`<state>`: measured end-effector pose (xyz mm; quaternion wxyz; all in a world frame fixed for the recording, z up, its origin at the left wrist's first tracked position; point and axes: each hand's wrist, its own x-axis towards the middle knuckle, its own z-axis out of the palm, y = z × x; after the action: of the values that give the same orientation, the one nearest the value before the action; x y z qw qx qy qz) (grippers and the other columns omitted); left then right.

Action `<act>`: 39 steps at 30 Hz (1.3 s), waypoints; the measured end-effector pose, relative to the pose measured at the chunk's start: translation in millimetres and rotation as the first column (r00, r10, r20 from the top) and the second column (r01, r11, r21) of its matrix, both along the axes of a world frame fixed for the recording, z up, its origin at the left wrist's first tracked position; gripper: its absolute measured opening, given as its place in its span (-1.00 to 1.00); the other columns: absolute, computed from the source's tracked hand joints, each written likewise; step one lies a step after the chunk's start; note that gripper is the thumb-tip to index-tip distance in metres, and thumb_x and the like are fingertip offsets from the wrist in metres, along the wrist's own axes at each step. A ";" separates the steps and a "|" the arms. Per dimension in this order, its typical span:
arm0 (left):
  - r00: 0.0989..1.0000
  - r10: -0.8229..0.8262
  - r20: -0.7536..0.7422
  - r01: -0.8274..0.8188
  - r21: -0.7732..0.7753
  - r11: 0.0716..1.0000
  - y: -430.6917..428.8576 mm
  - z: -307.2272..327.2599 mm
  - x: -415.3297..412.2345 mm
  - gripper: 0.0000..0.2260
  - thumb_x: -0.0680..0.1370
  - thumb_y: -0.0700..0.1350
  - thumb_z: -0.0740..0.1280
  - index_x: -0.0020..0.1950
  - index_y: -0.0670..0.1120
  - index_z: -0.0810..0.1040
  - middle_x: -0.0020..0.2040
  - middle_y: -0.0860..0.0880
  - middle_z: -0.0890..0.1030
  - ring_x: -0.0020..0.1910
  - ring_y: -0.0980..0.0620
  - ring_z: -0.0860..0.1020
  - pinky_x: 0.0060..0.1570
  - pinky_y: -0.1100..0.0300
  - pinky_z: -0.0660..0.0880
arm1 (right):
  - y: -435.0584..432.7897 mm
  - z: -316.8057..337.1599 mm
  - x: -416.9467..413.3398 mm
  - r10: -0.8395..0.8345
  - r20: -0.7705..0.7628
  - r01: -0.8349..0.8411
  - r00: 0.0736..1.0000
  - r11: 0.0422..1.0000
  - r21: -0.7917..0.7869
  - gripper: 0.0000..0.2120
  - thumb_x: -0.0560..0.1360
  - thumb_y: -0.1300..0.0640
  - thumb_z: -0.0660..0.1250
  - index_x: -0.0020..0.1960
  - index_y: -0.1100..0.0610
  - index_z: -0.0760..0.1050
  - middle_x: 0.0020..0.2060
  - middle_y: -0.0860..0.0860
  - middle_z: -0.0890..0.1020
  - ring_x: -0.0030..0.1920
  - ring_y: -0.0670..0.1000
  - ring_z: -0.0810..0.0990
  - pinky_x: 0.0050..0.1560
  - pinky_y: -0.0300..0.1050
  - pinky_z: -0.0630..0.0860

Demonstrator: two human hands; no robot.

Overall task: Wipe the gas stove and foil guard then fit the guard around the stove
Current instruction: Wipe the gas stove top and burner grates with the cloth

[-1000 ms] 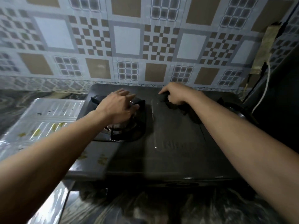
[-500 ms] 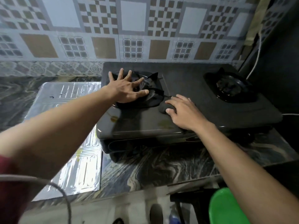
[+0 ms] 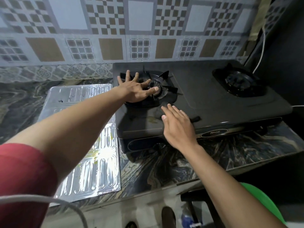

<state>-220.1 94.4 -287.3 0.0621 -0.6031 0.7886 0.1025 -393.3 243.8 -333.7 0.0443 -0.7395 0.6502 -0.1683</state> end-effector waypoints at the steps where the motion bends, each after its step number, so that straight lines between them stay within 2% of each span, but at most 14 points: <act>1: 1.000 0.001 -0.005 -0.001 0.006 1.000 0.2 0.2 0.0 -0.17 0.34 0.60 -0.24 0.57 0.32 -0.07 0.63 -0.06 -0.17 0.54 -0.28 -0.32 0.40 -0.40 -0.30 | 4.3 -0.2 11.9 0.018 0.006 -0.018 1.000 1.000 -0.011 -0.52 0.65 0.00 -0.01 0.51 0.11 0.31 0.50 0.09 0.34 0.52 0.04 0.25 0.52 0.01 0.12; 6: 0.999 0.013 -0.049 -0.011 0.040 0.999 -1.0 0.4 2.4 -0.22 0.40 0.56 -0.16 0.58 0.29 -0.05 0.63 -0.06 -0.18 0.54 -0.24 -0.35 0.40 -0.41 -0.30 | 13.1 -3.2 57.5 0.073 -0.004 -0.073 0.997 0.993 -0.091 -0.55 0.64 0.04 0.03 0.45 0.17 0.39 0.43 0.13 0.44 0.47 0.09 0.36 0.49 0.04 0.23; 10: 0.998 0.024 -0.054 -0.019 0.086 0.996 -4.4 1.9 3.4 -0.22 0.41 0.56 -0.12 0.58 0.29 -0.09 0.62 -0.06 -0.22 0.53 -0.22 -0.39 0.37 -0.40 -0.34 | 9.5 -4.3 86.7 0.122 -0.004 -0.121 0.993 0.984 -0.134 -0.60 0.60 0.07 0.11 0.35 0.19 0.48 0.30 0.16 0.56 0.37 0.14 0.46 0.42 0.04 0.31; 16: 0.999 0.021 -0.025 -0.018 0.113 0.993 -7.9 5.1 3.1 -0.20 0.40 0.56 -0.10 0.58 0.28 -0.11 0.62 -0.05 -0.26 0.52 -0.23 -0.40 0.36 -0.39 -0.34 | 8.3 3.9 106.6 0.309 0.077 -0.291 0.948 0.939 -0.186 -0.53 0.55 0.04 0.05 0.32 0.19 0.52 0.27 0.14 0.60 0.29 0.12 0.53 0.33 0.03 0.41; 20: 1.000 0.017 -0.015 -0.015 0.119 0.993 -6.1 6.8 3.2 -0.20 0.41 0.56 -0.10 0.58 0.27 -0.11 0.61 -0.05 -0.26 0.52 -0.22 -0.40 0.37 -0.37 -0.35 | 9.3 1.6 102.6 0.477 0.084 -0.451 0.875 0.866 -0.216 -0.64 0.52 0.21 0.26 0.30 0.21 0.53 0.29 0.17 0.58 0.33 0.13 0.51 0.34 0.05 0.40; 24: 1.000 0.019 -0.020 -0.017 0.122 0.992 -3.0 9.8 4.6 -0.20 0.42 0.55 -0.10 0.59 0.25 -0.11 0.61 -0.05 -0.27 0.53 -0.20 -0.37 0.38 -0.37 -0.34 | 30.3 2.3 94.7 0.593 0.125 -0.580 0.796 0.805 -0.125 -0.51 0.43 0.37 0.38 0.35 0.15 0.51 0.34 0.10 0.55 0.36 0.09 0.49 0.40 0.06 0.37; 27: 0.994 0.032 -0.108 -0.021 0.099 0.995 5.9 15.0 6.4 -0.24 0.47 0.50 -0.06 0.60 0.22 -0.07 0.62 -0.08 -0.25 0.56 -0.20 -0.32 0.41 -0.34 -0.31 | 52.0 12.4 82.4 0.577 0.237 -0.597 0.781 0.802 0.015 -0.53 0.51 0.32 0.32 0.38 0.02 0.47 0.31 0.03 0.58 0.30 0.10 0.54 0.31 0.04 0.46; 30: 0.962 0.028 -0.271 -0.031 -0.009 0.999 22.3 27.8 19.8 -0.35 0.56 0.37 0.02 0.60 0.16 0.05 0.63 -0.14 -0.12 0.58 -0.21 -0.20 0.46 -0.31 -0.21 | 68.7 26.3 63.2 0.427 0.489 -0.523 0.760 0.849 0.072 -0.68 0.60 0.22 0.24 0.31 0.03 0.52 0.17 0.02 0.65 0.17 -0.01 0.60 0.18 -0.09 0.51; 32: 0.908 -0.024 -0.419 -0.038 -0.138 0.990 40.6 41.2 32.7 -0.42 0.61 0.27 0.09 0.59 0.06 0.20 0.61 -0.18 0.07 0.59 -0.18 0.02 0.52 -0.18 0.01 | 69.9 35.0 48.3 0.289 0.652 -0.452 0.701 0.887 0.093 -0.74 0.60 0.23 0.23 0.25 0.08 0.54 0.07 0.02 0.68 0.06 -0.08 0.62 0.13 -0.17 0.51; 34: 0.818 -0.091 -0.567 -0.077 -0.266 0.961 65.5 54.7 41.2 -0.51 0.64 0.15 0.16 0.51 -0.06 0.38 0.51 -0.15 0.36 0.46 -0.09 0.36 0.39 0.11 0.26 | 63.6 42.2 36.0 0.170 0.794 -0.407 0.584 0.908 0.104 -0.78 0.62 0.29 0.21 0.22 0.19 0.52 0.03 0.06 0.66 0.01 -0.09 0.61 0.12 -0.18 0.50; 35: 0.765 -0.103 -0.636 -0.109 -0.284 0.953 79.2 60.5 43.5 -0.57 0.65 0.09 0.18 0.46 -0.09 0.44 0.43 -0.12 0.48 0.36 -0.03 0.47 0.32 0.18 0.33 | 60.3 47.0 31.8 0.128 0.844 -0.391 0.522 0.914 0.103 -0.80 0.63 0.31 0.20 0.22 0.23 0.50 0.03 0.09 0.65 0.01 -0.08 0.59 0.13 -0.17 0.50; 37: 0.648 -0.050 -0.760 -0.146 -0.188 0.971 107.0 71.4 43.5 -0.67 0.66 0.00 0.22 0.36 -0.09 0.54 0.26 -0.06 0.62 0.20 0.06 0.58 0.26 0.12 0.46 | 53.0 59.3 26.7 0.054 0.924 -0.373 0.378 0.923 0.098 -0.80 0.63 0.31 0.20 0.23 0.28 0.49 0.04 0.12 0.64 0.02 -0.04 0.59 0.16 -0.11 0.51; 39: 0.520 0.102 -0.848 -0.080 0.071 0.994 130.2 77.3 43.4 -0.73 0.64 -0.08 0.24 0.30 -0.08 0.57 0.13 -0.03 0.67 0.10 0.04 0.61 0.12 0.08 0.52 | 46.4 76.3 22.8 -0.045 0.981 -0.379 0.191 0.918 0.116 -0.78 0.63 0.28 0.21 0.24 0.29 0.49 0.03 0.14 0.66 0.01 0.03 0.62 0.13 -0.05 0.55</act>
<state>-176.7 224.6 -210.0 -0.3284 -0.5165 0.6850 0.3953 -370.5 290.2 -257.4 0.5844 -0.5160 0.4081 -0.4750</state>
